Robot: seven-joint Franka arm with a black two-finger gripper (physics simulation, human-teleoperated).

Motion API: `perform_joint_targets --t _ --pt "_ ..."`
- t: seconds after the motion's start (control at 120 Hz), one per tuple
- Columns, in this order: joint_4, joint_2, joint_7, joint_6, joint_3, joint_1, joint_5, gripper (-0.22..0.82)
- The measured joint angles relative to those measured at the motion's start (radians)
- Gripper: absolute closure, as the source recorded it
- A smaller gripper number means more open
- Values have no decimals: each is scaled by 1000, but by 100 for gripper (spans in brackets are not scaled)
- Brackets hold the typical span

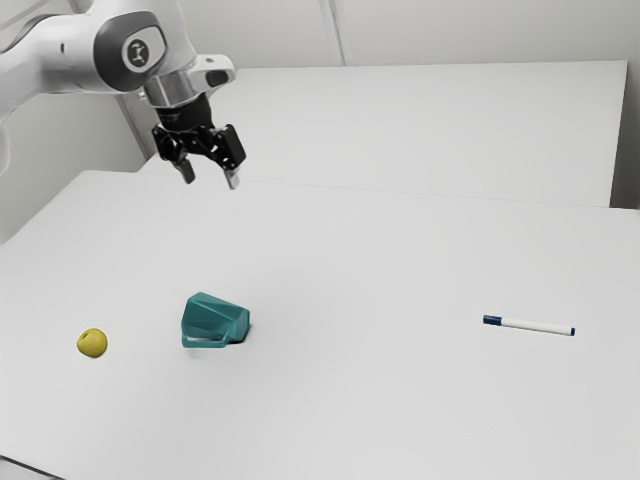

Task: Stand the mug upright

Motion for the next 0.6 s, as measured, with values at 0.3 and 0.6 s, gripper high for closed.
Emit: perform_joint_targets --t 0.3,0.6 --pt "-15 -15 9 11 -6 -29 -34 0" --pt "-223 -77 91 84 -1 212 -233 0"
